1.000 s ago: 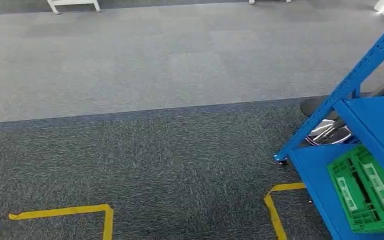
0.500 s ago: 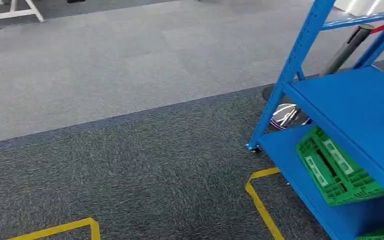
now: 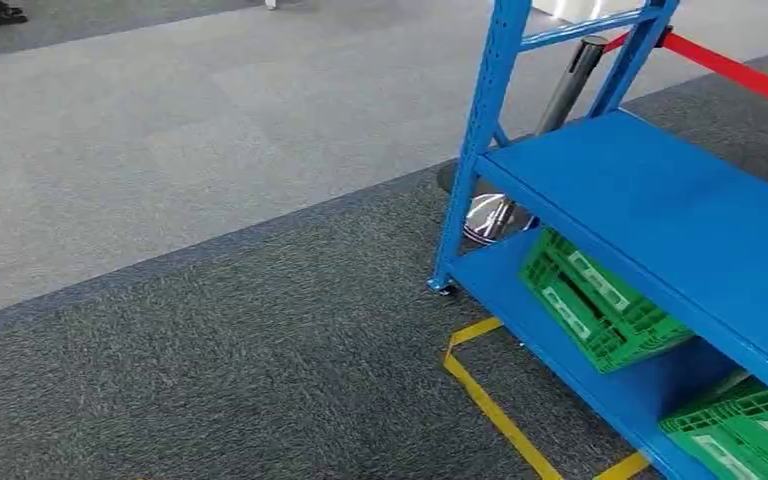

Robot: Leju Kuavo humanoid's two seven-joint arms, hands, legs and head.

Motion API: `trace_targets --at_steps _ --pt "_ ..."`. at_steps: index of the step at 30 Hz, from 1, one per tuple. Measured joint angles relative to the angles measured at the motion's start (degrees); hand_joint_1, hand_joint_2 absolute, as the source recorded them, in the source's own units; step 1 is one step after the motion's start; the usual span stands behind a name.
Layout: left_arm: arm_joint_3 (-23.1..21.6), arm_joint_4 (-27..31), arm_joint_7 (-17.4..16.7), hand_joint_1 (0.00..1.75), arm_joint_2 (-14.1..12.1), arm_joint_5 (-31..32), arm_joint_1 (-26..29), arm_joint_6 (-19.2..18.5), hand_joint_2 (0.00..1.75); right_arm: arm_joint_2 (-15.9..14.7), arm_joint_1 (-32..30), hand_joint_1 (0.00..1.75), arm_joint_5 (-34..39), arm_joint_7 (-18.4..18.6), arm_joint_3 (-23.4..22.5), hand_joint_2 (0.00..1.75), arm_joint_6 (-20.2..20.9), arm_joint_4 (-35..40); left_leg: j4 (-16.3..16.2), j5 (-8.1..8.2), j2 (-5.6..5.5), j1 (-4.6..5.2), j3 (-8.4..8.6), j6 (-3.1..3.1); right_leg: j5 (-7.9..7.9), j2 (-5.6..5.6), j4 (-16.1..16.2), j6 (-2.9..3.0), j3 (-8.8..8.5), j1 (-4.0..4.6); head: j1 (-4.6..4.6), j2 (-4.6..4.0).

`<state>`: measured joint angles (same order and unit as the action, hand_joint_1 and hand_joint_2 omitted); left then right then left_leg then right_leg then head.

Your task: Take the parts from the cabinet and place them on the table.

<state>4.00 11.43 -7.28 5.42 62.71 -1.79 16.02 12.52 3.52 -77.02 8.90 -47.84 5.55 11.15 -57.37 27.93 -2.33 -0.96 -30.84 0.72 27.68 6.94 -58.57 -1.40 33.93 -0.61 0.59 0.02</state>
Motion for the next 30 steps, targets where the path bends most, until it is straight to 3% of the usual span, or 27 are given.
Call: trace_targets --at_steps 1,2,4,5,6,7,8,9,10,11,14,15,16,17,19,20,21,22,23,24,25,26,28,29,30 --pt "0.0 0.0 0.2 0.00 0.0 -0.2 0.0 -0.1 0.00 0.0 0.1 0.00 0.2 0.1 0.0 0.00 0.0 0.0 0.1 0.07 0.67 0.10 -0.01 0.28 1.72 -3.47 -2.3 -0.16 1.28 0.39 0.43 0.00" --pt "0.2 0.0 0.2 0.00 0.0 -0.8 0.1 -0.4 0.00 0.0 0.4 0.00 0.5 0.1 0.0 0.00 -0.1 0.0 0.1 0.12 1.51 0.21 -0.01 0.46 3.77 -4.92 -5.9 -0.35 3.08 0.43 0.57 0.00" --pt "1.4 0.0 0.2 0.00 0.0 -3.2 0.5 -0.8 0.00 0.0 0.6 0.00 0.5 -0.5 0.0 0.00 0.0 0.0 0.1 0.24 3.75 0.41 -0.02 0.63 7.62 -5.97 -14.9 -0.67 7.47 0.41 0.46 0.00" --pt "2.2 0.0 0.1 0.00 -0.1 -4.2 0.6 -0.9 0.00 0.0 0.4 0.00 0.5 -0.8 0.0 0.00 0.0 0.0 0.1 0.28 4.63 0.42 -0.02 0.63 7.87 -6.18 -16.9 -0.77 8.37 0.41 0.48 0.00" --pt "2.9 0.0 0.0 0.00 0.0 -4.9 0.6 -0.9 0.00 0.0 0.4 0.00 0.5 -0.9 -0.1 0.00 -0.1 0.0 0.1 0.33 5.53 0.42 0.00 0.59 6.78 -6.36 -16.1 -0.83 7.75 0.40 0.44 0.02" --pt "3.6 0.0 0.0 0.00 0.0 -5.3 0.5 -0.8 0.00 0.0 0.4 0.00 0.5 -0.9 -0.1 0.00 -0.2 0.0 0.0 0.41 6.26 0.42 0.07 0.49 4.67 -6.64 -12.7 -0.83 5.74 0.39 0.50 0.00" --pt "4.0 0.0 0.0 0.00 0.1 -5.4 0.4 -0.8 0.00 0.0 0.4 0.00 0.3 -0.9 -0.1 0.00 -0.2 0.0 0.0 0.53 7.01 0.41 0.26 0.32 2.04 -7.56 -7.0 -0.73 2.46 0.38 0.48 0.00" --pt "4.2 0.0 0.0 0.00 0.2 -5.4 0.4 -0.7 0.00 0.0 0.3 0.00 0.3 -0.8 -0.1 0.00 -0.3 0.0 0.0 0.70 7.54 0.43 0.49 0.07 0.23 -9.60 -1.8 -0.65 -0.59 0.42 0.48 0.02" --pt "4.4 0.0 0.0 0.00 0.2 -5.4 0.5 -0.7 0.00 0.0 0.4 0.00 0.1 -0.8 -0.1 0.00 -0.3 0.0 0.0 0.88 8.05 0.79 0.61 -0.23 1.37 -12.32 0.5 -0.48 -1.79 1.06 0.50 0.00" --pt "4.7 0.0 0.0 0.00 0.2 -5.3 0.5 -0.6 0.00 0.3 0.4 0.00 0.1 -0.8 -0.1 0.00 -0.3 0.0 -0.3 1.14 8.57 0.98 0.64 -0.61 0.78 -11.39 0.8 0.30 -2.13 0.89 0.39 0.00" --pt "5.2 0.0 0.0 0.00 0.4 -5.3 0.3 -0.6 0.00 0.6 -0.1 0.00 0.1 -0.8 0.0 0.00 -0.3 -0.1 -0.2 1.13 10.30 0.88 1.10 -1.25 0.69 -9.43 0.6 1.21 -1.24 1.09 0.46 0.00" --pt "5.2 0.0 0.0 0.00 0.5 -5.3 0.2 -0.6 0.00 0.7 -0.2 0.00 0.1 -0.8 0.0 0.00 -0.3 -0.1 -0.4 1.77 9.46 0.64 1.14 -1.80 0.40 -8.80 1.0 1.72 -2.07 0.61 0.44 0.02" --pt "5.2 0.0 0.0 0.00 0.5 -5.3 0.1 -0.6 0.00 0.7 0.0 0.00 0.1 -0.9 0.0 0.00 -0.2 -0.1 -2.1 3.13 6.38 0.53 0.65 -1.96 0.38 -8.26 1.0 2.05 -2.05 0.57 0.11 0.00" --pt "5.3 0.0 0.0 0.00 0.5 -5.3 0.2 -0.6 0.00 0.8 0.2 0.00 0.1 -0.9 0.0 0.00 -0.2 -0.1 -5.9 5.39 4.36 0.46 -0.92 -1.98 0.24 -7.61 1.0 2.37 -2.02 0.60 -0.07 0.00" --pt "5.5 0.0 0.0 0.00 0.5 -5.3 0.5 -0.6 0.00 0.9 0.3 0.00 0.1 -0.9 0.0 0.00 -0.2 -0.1 -15.3 9.30 2.99 0.47 -5.25 -2.02 0.19 -5.95 0.9 2.61 -2.00 0.72 -0.07 0.00" --pt "5.6 0.0 0.0 0.00 0.5 -5.3 0.7 -0.6 0.00 0.9 0.2 0.00 0.1 -0.9 0.0 0.00 -0.2 -0.1 -18.2 9.80 2.84 0.47 -6.79 -1.97 0.17 -5.01 0.9 2.70 -2.03 0.82 -0.09 0.00" --pt "5.7 0.0 0.0 0.00 0.5 -5.3 0.8 -0.6 0.00 0.9 0.1 0.00 0.1 -0.9 0.0 0.00 -0.2 -0.1 -18.1 8.74 2.79 0.47 -6.97 -1.82 0.17 -4.05 0.9 2.70 -2.12 0.90 -0.02 0.00" --pt "5.7 0.0 0.0 0.00 0.5 -5.3 0.8 -0.6 0.00 0.9 0.1 0.00 0.1 -0.9 0.0 0.00 -0.2 -0.1 -15.6 6.53 2.65 0.48 -6.18 -1.61 0.16 -3.12 0.9 2.70 -2.21 0.95 -0.09 0.00" --pt "5.7 0.0 0.0 0.00 0.5 -5.3 0.7 -0.6 0.00 0.9 0.2 0.00 0.1 -0.9 0.0 0.00 -0.1 -0.1 -11.0 3.47 2.13 0.50 -4.32 -1.30 0.16 -2.19 0.9 2.68 -2.37 0.96 -0.04 0.00" --pt "5.7 0.0 0.0 0.00 0.5 -5.3 0.7 -0.6 0.00 1.0 0.2 0.00 0.1 -0.9 0.0 0.00 -0.1 -0.1 -5.5 0.51 0.77 0.50 -2.00 -0.99 0.16 -1.34 0.9 2.66 -2.56 0.93 -0.07 0.00" --pt "5.8 0.0 0.0 0.00 0.4 -5.2 0.7 -0.6 0.00 1.1 0.2 0.00 0.1 -0.9 0.0 0.00 -0.1 -0.1 -1.9 -0.40 -2.70 0.42 -0.58 -0.71 0.14 -0.82 0.9 2.58 -2.42 0.73 -0.02 0.00" --pt "5.8 -0.1 0.0 0.00 0.4 -5.0 0.7 -0.6 0.00 1.2 0.4 0.00 0.1 -0.9 0.0 0.00 -0.1 -0.2 -0.4 0.07 -3.94 0.15 -0.05 -0.59 0.19 0.09 0.5 2.14 -2.02 1.00 0.02 0.00" --pt "5.8 -0.1 0.0 0.00 0.4 -5.1 0.6 -0.9 0.00 1.3 0.3 0.00 0.1 -0.9 0.0 0.00 -0.1 -0.2 -0.5 0.25 -2.84 0.61 -0.23 -0.69 -0.23 1.31 0.6 1.30 -1.26 0.31 0.00 0.00" --pt "6.0 -0.1 0.2 0.00 0.4 -6.1 0.6 -0.8 0.00 1.3 0.3 0.00 0.1 -0.9 0.0 0.00 -0.2 -0.2 -0.3 0.10 -1.99 0.70 -0.14 -0.39 -0.50 2.18 1.0 0.84 -0.75 0.23 -0.07 0.00" --pt "6.6 -0.1 0.4 0.00 0.6 -7.3 0.6 -0.6 0.00 1.3 0.4 0.00 0.1 -0.9 0.0 0.00 -0.2 -0.2 0.8 -0.38 -0.93 0.08 0.19 -0.01 -0.36 2.49 0.8 0.53 -0.53 0.48 0.02 0.00"
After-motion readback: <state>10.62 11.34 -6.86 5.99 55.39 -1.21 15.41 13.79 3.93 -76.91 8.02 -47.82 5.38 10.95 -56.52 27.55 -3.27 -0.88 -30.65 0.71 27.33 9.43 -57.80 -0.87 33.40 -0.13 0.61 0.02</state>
